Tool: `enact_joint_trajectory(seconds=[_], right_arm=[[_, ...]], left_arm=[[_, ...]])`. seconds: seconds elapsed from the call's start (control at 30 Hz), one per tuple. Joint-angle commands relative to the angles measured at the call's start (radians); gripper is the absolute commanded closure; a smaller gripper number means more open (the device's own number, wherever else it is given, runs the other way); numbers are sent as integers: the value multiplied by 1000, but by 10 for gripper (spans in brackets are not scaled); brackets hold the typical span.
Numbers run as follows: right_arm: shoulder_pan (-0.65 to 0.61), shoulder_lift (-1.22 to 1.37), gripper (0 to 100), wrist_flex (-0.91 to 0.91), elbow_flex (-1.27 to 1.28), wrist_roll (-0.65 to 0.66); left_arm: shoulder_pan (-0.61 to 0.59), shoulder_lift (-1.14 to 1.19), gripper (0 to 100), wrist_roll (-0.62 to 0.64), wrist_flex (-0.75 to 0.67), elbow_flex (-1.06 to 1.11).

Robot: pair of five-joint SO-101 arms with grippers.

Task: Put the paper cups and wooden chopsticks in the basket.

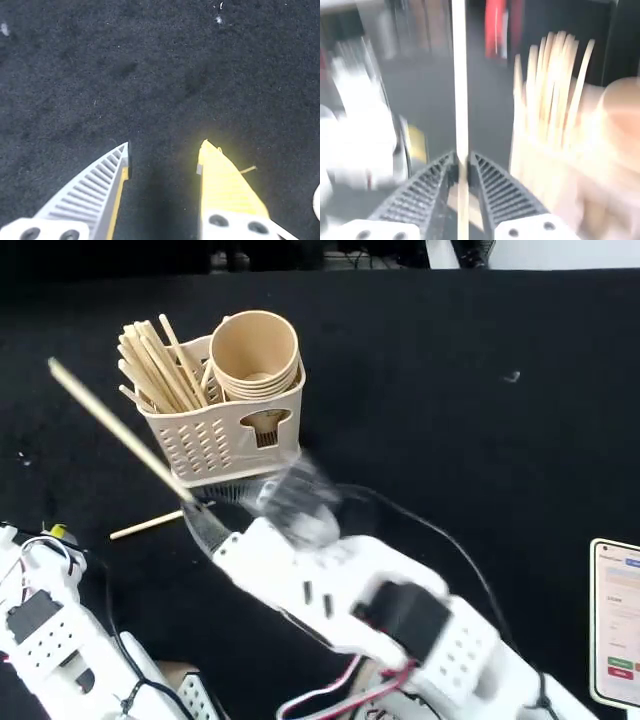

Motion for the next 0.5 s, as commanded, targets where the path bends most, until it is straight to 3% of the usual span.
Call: enact_joint_trajectory(seconds=[0.0, 0.2, 0.47], right_arm=[[12, -22, 987, -433, 59, 9], [74, 189, 987, -904, 82, 49], [209, 630, 987, -1137, -81, 43]], left_arm=[[-4, -5, 773, 8, -15, -31], [-2, -5, 773, 8, -14, -31], [-2, -5, 773, 8, -12, -30]])
